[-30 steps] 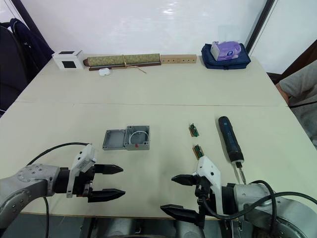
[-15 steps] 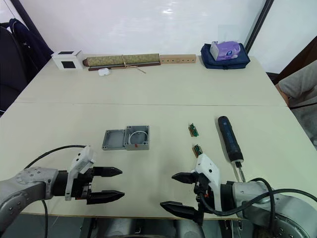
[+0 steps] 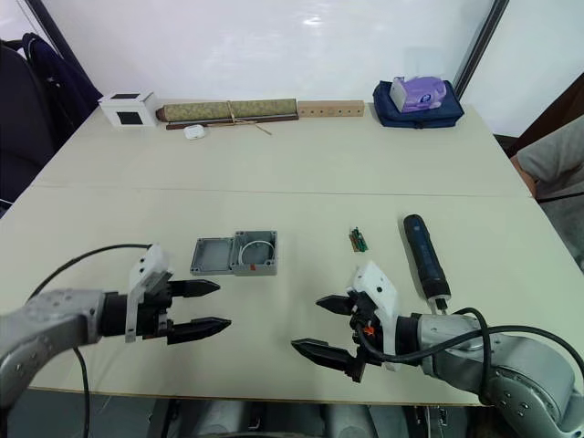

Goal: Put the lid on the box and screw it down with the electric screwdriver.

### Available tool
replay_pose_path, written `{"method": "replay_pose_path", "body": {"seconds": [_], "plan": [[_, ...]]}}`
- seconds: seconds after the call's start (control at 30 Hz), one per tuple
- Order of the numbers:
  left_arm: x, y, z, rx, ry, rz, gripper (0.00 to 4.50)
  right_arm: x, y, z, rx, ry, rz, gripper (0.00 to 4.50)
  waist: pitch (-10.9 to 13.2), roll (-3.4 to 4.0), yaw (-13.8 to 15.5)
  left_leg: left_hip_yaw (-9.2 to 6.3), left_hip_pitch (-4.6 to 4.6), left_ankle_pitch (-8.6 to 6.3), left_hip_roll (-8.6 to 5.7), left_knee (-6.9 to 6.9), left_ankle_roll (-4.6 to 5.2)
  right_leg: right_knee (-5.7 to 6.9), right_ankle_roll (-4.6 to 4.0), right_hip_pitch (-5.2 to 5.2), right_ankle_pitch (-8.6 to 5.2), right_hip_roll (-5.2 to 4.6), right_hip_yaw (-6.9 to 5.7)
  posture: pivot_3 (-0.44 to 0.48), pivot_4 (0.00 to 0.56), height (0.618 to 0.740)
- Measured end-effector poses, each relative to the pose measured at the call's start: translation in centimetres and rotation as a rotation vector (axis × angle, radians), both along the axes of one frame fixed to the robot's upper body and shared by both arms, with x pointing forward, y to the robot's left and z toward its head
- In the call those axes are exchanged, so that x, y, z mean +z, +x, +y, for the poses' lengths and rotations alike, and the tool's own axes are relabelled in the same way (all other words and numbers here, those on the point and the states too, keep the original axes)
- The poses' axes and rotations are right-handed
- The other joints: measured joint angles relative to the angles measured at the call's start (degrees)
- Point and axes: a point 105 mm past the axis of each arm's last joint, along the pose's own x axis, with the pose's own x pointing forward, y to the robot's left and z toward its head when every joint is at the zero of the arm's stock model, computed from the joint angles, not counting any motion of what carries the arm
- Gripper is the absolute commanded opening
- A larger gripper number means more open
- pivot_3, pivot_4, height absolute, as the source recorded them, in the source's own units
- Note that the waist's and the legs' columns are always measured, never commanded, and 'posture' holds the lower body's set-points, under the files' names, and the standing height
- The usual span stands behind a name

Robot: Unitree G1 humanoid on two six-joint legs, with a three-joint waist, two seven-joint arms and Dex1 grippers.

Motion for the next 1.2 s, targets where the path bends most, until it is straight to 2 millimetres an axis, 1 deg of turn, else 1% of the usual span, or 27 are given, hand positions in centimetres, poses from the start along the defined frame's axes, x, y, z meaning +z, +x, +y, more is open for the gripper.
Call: {"method": "replay_pose_path", "body": {"seconds": [0.07, 0.1, 0.17, 0.2, 0.23, 0.27, 0.33, 0.4, 0.47, 0.53, 0.6, 0.67, 0.7, 0.8, 0.93, 0.97, 1.0, 1.07, 1.1, 1.13, 1.2], "plan": [[2.1, 1.3, 0.2, -0.082, 0.098, -0.068, 4.45, 1.2, 0.4, 0.3, 0.007, 0.027, -0.034, 4.50, 0.0, 0.01, -0.1, 0.04, -0.02, 0.00, -0.04, -0.01, 0.00, -0.01, 0.00, -0.03, 0.00, 0.01, 0.01, 0.000, 0.150, 0.740], [3.8, 2.4, 0.1, -0.116, 0.124, -0.137, 4.45, 1.9, 0.7, 0.5, 0.010, 0.036, -0.063, 4.50, 0.0, 0.01, -0.1, 0.08, -0.03, 0.00, -0.04, -0.01, 0.00, -0.02, 0.00, -0.04, 0.00, 0.01, 0.00, 0.000, 0.150, 0.740], [6.7, 4.0, -0.6, -0.190, 0.165, -0.249, 4.45, 2.8, 1.1, 0.6, 0.007, 0.033, -0.108, 4.50, 0.0, 0.00, 0.1, 0.11, -0.07, 0.00, -0.10, -0.01, 0.00, -0.05, 0.01, -0.03, 0.00, 0.01, -0.05, 0.000, 0.150, 0.740], [7.6, 4.5, -0.8, -0.218, 0.182, -0.285, 4.45, 3.0, 1.2, 0.7, 0.007, 0.031, -0.122, 4.50, 0.0, 0.02, 0.1, 0.14, -0.09, 0.00, -0.10, -0.02, 0.00, -0.06, 0.07, -0.05, 0.03, 0.00, -0.03, 0.000, 0.150, 0.740], [7.8, 4.8, -0.9, -0.247, 0.202, -0.300, 4.45, 3.0, 1.3, 0.8, 0.004, 0.024, -0.126, 4.50, 0.0, 0.05, 0.0, 0.15, -0.07, -0.01, -0.10, -0.02, 0.02, -0.02, 0.17, -0.05, 0.09, -0.03, 0.00, 0.000, 0.150, 0.740], [7.7, 5.0, -1.0, -0.270, 0.215, -0.297, 4.45, 2.9, 1.3, 0.9, 0.005, 0.017, -0.128, 4.50, 0.0, 0.05, -0.3, 0.15, -0.11, -0.03, -0.09, -0.02, 0.05, -0.02, 0.20, -0.11, 0.10, -0.02, 0.02, 0.000, 0.150, 0.740], [6.5, 5.5, -1.5, -0.353, 0.261, -0.264, 4.45, 2.7, 1.5, 1.2, -0.001, -0.004, -0.140, 4.50, 0.0, 0.02, -0.6, 0.12, -0.23, -0.03, -0.08, -0.02, 0.07, 0.05, 0.22, -0.25, 0.11, 0.03, -0.02, 0.000, 0.150, 0.740], [5.8, 5.6, -2.0, -0.418, 0.301, -0.255, 4.45, 2.4, 1.6, 1.5, -0.001, -0.014, -0.147, 4.50, 0.0, 0.00, -1.0, 0.07, -0.26, -0.03, -0.07, -0.02, 0.07, 0.10, 0.21, -0.27, 0.11, 0.04, -0.06, 0.000, 0.150, 0.740], [5.5, 6.4, -3.3, -0.486, 0.350, -0.277, 4.45, 1.6, 1.9, 2.0, -0.029, -0.036, -0.163, 4.50, 0.0, -0.01, -0.9, 0.01, -0.25, -0.03, -0.10, 0.02, 0.07, 0.10, 0.21, -0.22, 0.11, 0.05, -0.14, 0.000, 0.150, 0.740], [4.0, 7.0, -4.5, -0.542, 0.393, -0.262, 4.45, 0.3, 2.2, 2.5, -0.064, -0.054, -0.172, 4.50, 0.0, 0.03, -1.0, 0.05, -0.24, -0.03, -0.14, 0.05, 0.07, 0.11, 0.22, -0.21, 0.10, 0.03, -0.10, 0.000, 0.150, 0.740], [2.3, 7.2, -5.5, -0.577, 0.410, -0.229, 4.45, -0.8, 2.2, 2.4, -0.095, -0.082, -0.166, 4.50, 0.0, 0.01, -1.1, 0.05, -0.26, -0.03, -0.13, 0.05, 0.07, 0.11, 0.23, -0.22, 0.10, 0.02, -0.07, 0.000, 0.150, 0.740], [0.9, 7.2, -5.8, -0.602, 0.429, -0.198, 4.45, -1.2, 2.4, 2.4, -0.115, -0.082, -0.170, 4.50, 0.0, -0.01, -1.6, 0.00, -0.30, -0.03, -0.07, 0.05, 0.07, 0.19, 0.25, -0.38, 0.12, 0.04, 0.05, 0.000, 0.150, 0.740], [0.7, 7.2, -5.8, -0.607, 0.435, -0.196, 4.45, -1.2, 2.4, 2.4, -0.122, -0.079, -0.174, 4.50, 0.0, 0.00, -1.7, -0.01, -0.29, -0.03, -0.06, 0.04, 0.08, 0.26, 0.25, -0.41, 0.11, 0.05, 0.06, 0.000, 0.150, 0.740], [0.3, 7.3, -5.8, -0.618, 0.475, -0.221, 3.74, -1.2, 2.5, 2.5, -0.134, -0.070, -0.179, 4.50, 0.0, 0.01, -1.4, -0.05, -0.24, -0.02, -0.04, 0.04, 0.08, 0.38, 0.22, -0.40, 0.10, 0.09, 0.03, 0.000, 0.150, 0.740], [-1.4, 7.4, -5.6, -0.637, 0.523, -0.211, 2.08, -1.0, 2.4, 2.8, -0.134, -0.052, -0.188, 4.50, 0.0, 0.01, -1.2, -0.05, -0.23, -0.02, -0.05, 0.06, 0.08, 0.38, 0.23, -0.36, 0.10, 0.06, 0.03, 0.000, 0.150, 0.740], [-1.5, 7.5, -5.5, -0.634, 0.528, -0.210, 1.82, -1.0, 2.4, 2.8, -0.134, -0.052, -0.187, 4.50, 0.0, 0.00, -1.2, -0.05, -0.23, -0.02, -0.05, 0.07, 0.08, 0.38, 0.23, -0.37, 0.10, 0.06, 0.03, 0.000, 0.150, 0.740], [-1.5, 7.6, -5.4, -0.633, 0.536, -0.214, 1.33, -1.0, 2.4, 2.8, -0.136, -0.054, -0.188, 4.50, 0.0, 0.01, -1.2, -0.05, -0.23, -0.02, -0.06, 0.07, 0.08, 0.38, 0.23, -0.36, 0.10, 0.05, 0.03, 0.000, 0.150, 0.740], [-1.7, 7.7, -5.4, -0.634, 0.540, -0.214, 0.71, -1.0, 2.5, 2.8, -0.140, -0.054, -0.190, 4.50, 0.0, 0.00, -1.2, -0.05, -0.23, -0.02, -0.06, 0.07, 0.08, 0.38, 0.23, -0.36, 0.10, 0.05, 0.02, 0.000, 0.150, 0.740], [-1.7, 7.7, -5.5, -0.636, 0.542, -0.216, 0.25, -0.9, 2.5, 2.7, -0.143, -0.054, -0.191, 4.50, 0.0, 0.00, -1.1, -0.05, -0.23, -0.02, -0.06, 0.07, 0.08, 0.38, 0.23, -0.35, 0.10, 0.03, 0.03, 0.000, 0.150, 0.740], [-1.6, 7.7, -5.4, -0.632, 0.544, -0.217, 0.09, -0.9, 2.5, 2.7, -0.145, -0.053, -0.194, 4.50, 0.0, 0.00, -1.2, -0.06, -0.23, -0.02, -0.06, 0.07, 0.08, 0.38, 0.23, -0.35, 0.10, 0.03, 0.03, 0.000, 0.150, 0.740], [-1.7, 7.7, -5.4, -0.635, 0.551, -0.219, 0.09, -0.7, 2.6, 2.6, -0.150, -0.051, -0.202, 4.50, 0.0, 0.00, -1.2, -0.06, -0.22, -0.02, -0.06, 0.07, 0.08, 0.38, 0.23, -0.34, 0.10, 0.04, 0.02, 0.000, 0.150, 0.740]]}}
